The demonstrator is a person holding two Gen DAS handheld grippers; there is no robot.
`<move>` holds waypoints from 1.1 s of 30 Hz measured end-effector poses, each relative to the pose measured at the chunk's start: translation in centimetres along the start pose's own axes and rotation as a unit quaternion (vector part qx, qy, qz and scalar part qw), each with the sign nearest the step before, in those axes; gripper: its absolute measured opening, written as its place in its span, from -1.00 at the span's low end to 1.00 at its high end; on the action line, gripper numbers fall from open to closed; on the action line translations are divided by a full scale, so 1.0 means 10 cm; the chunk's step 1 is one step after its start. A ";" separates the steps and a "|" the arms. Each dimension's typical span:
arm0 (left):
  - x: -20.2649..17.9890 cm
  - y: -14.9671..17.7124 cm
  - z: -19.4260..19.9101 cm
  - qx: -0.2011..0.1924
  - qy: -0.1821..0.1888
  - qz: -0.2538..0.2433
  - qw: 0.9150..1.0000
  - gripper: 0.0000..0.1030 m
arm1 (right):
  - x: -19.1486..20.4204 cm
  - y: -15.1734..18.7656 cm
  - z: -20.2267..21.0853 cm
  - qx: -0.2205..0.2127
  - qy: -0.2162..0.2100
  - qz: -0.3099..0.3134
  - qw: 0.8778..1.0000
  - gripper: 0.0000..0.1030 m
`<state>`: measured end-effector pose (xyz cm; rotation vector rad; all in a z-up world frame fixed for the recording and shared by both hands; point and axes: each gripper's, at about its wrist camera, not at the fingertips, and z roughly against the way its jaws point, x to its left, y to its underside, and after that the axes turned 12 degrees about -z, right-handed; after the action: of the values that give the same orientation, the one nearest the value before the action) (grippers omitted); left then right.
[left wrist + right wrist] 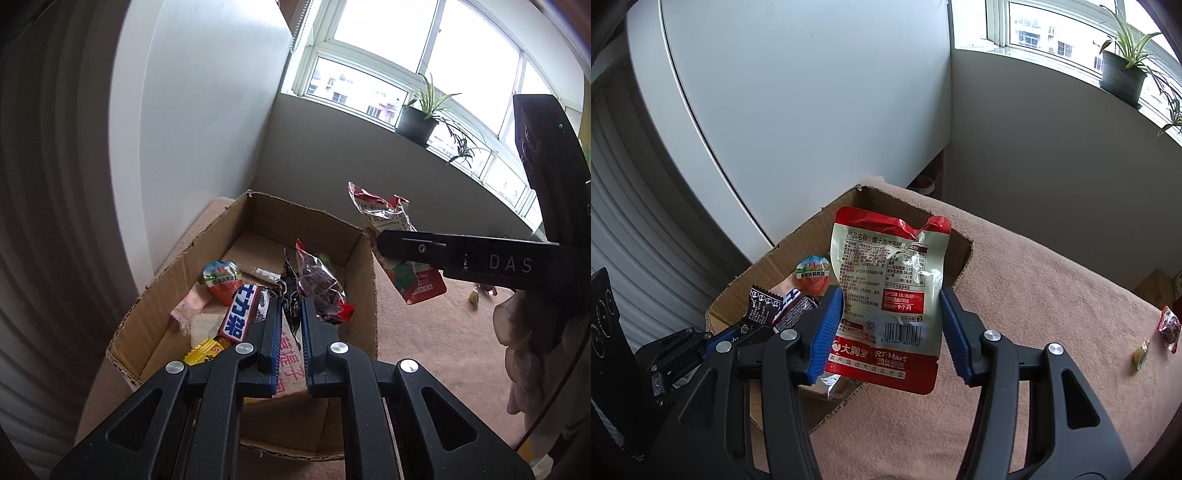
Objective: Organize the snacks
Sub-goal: 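Carry the black candy and red pouch into the box and open both grippers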
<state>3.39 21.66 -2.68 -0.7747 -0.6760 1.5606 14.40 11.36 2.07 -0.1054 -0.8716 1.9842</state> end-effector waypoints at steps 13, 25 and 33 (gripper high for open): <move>0.12 0.06 0.00 0.003 -0.016 -0.001 1.000 -0.80 | 0.14 -0.09 -0.14 -0.007 -0.005 -0.005 1.000 0.28; 0.05 0.05 0.03 -0.004 -0.028 -0.006 1.000 0.12 | -0.02 -0.14 0.08 -0.048 -0.001 -0.020 0.999 0.93; -0.08 0.00 -0.02 -0.001 -0.024 -0.012 1.000 0.13 | -0.37 -0.05 0.21 -0.054 0.016 -0.042 0.998 0.94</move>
<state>3.61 20.86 -2.69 -0.7301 -0.7195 1.5602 15.99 7.53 3.02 -0.1603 -0.9477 1.8533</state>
